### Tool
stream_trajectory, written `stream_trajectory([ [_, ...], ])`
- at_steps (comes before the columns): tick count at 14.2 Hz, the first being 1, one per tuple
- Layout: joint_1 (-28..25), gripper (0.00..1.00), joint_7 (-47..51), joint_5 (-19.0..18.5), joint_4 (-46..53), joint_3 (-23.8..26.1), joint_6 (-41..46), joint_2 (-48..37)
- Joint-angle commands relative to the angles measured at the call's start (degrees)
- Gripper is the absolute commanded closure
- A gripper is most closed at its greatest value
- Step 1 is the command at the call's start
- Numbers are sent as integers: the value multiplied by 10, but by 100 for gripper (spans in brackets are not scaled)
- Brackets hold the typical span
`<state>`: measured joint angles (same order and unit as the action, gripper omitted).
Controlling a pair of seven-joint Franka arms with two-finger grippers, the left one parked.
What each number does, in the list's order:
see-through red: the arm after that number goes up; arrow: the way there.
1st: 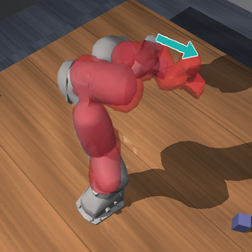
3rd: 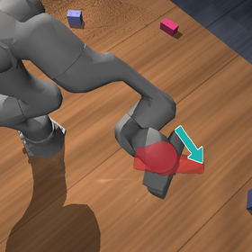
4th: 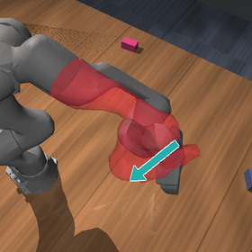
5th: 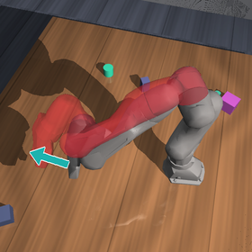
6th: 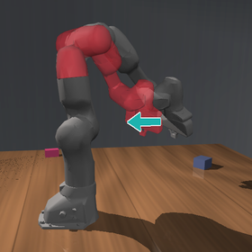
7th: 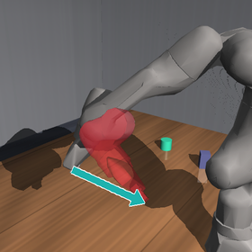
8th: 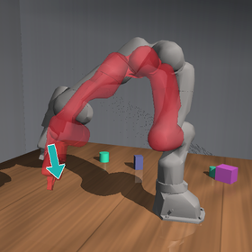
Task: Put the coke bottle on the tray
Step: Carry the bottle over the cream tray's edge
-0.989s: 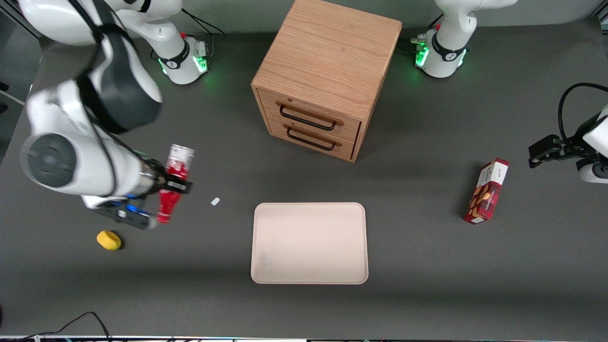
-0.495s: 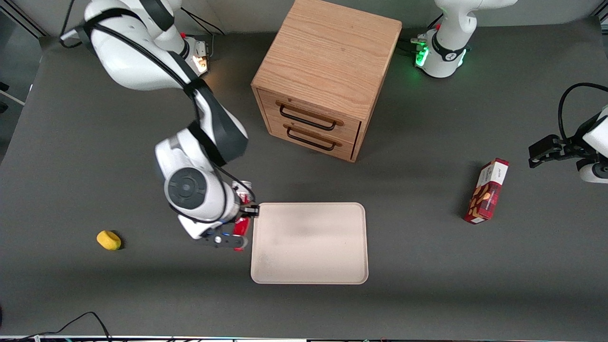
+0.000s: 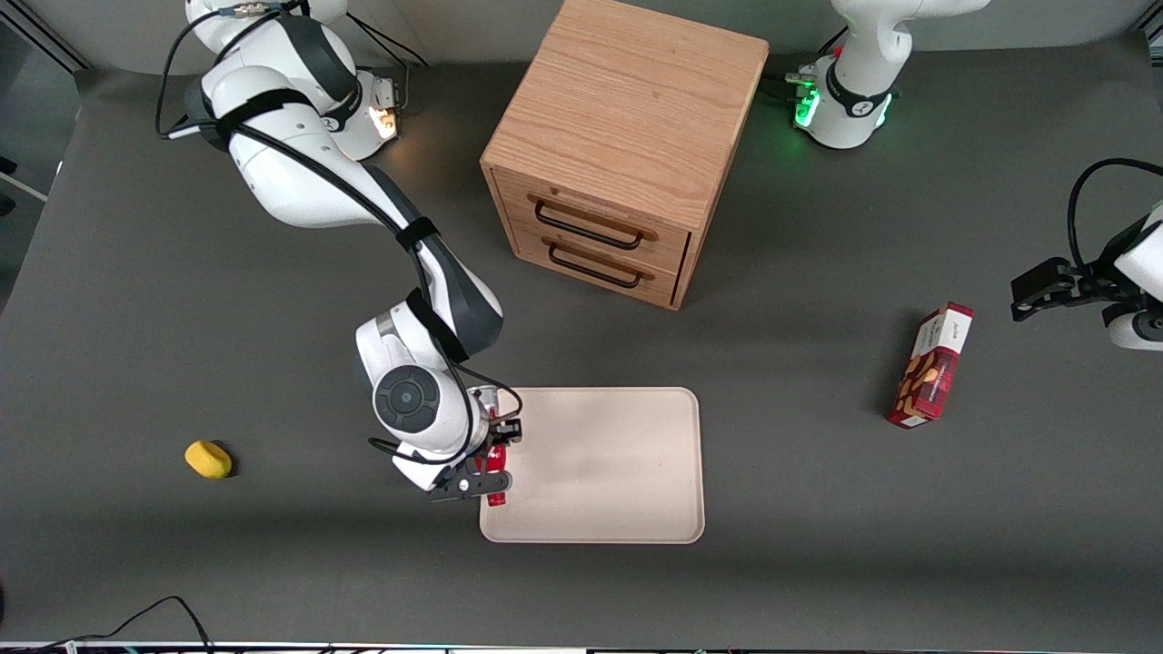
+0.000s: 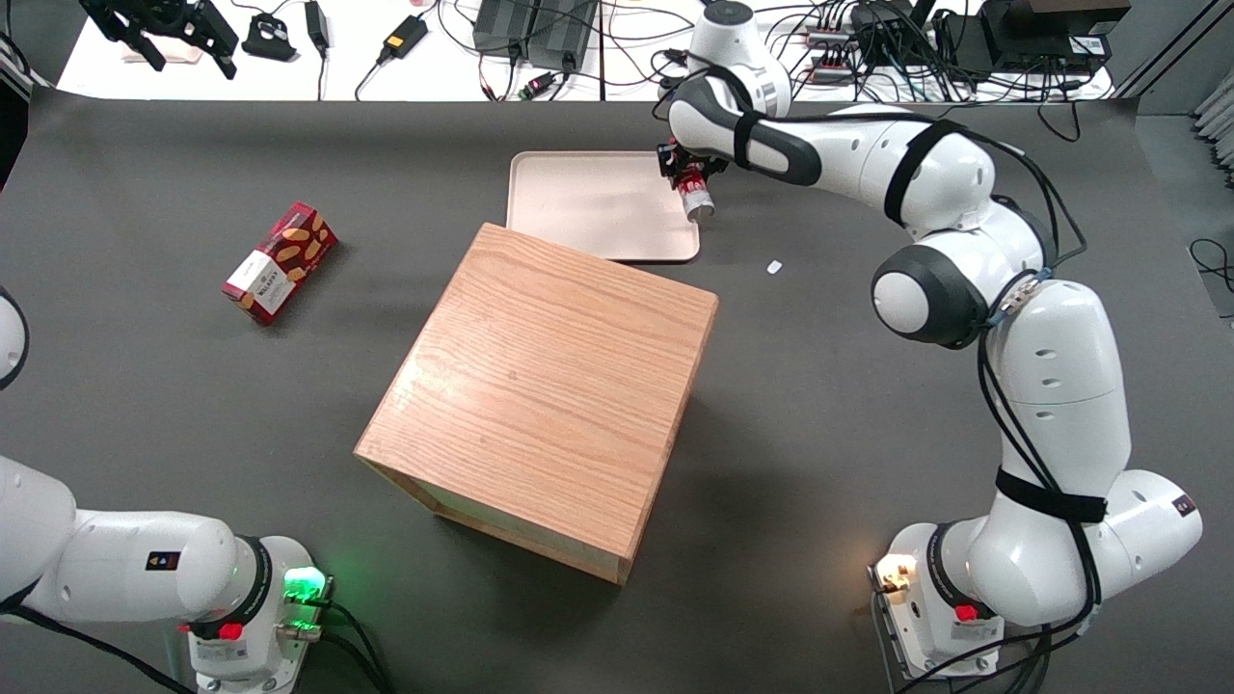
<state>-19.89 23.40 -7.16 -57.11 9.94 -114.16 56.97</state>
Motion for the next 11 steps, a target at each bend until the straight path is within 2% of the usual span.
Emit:
stream_trajectory([
  [1,-8,100,46,-7,31,-11,-29,28],
  [8,-44,100,107,-6,30,-52,-58,53],
  [11,-45,100,110,-6,30,-53,-72,67],
])
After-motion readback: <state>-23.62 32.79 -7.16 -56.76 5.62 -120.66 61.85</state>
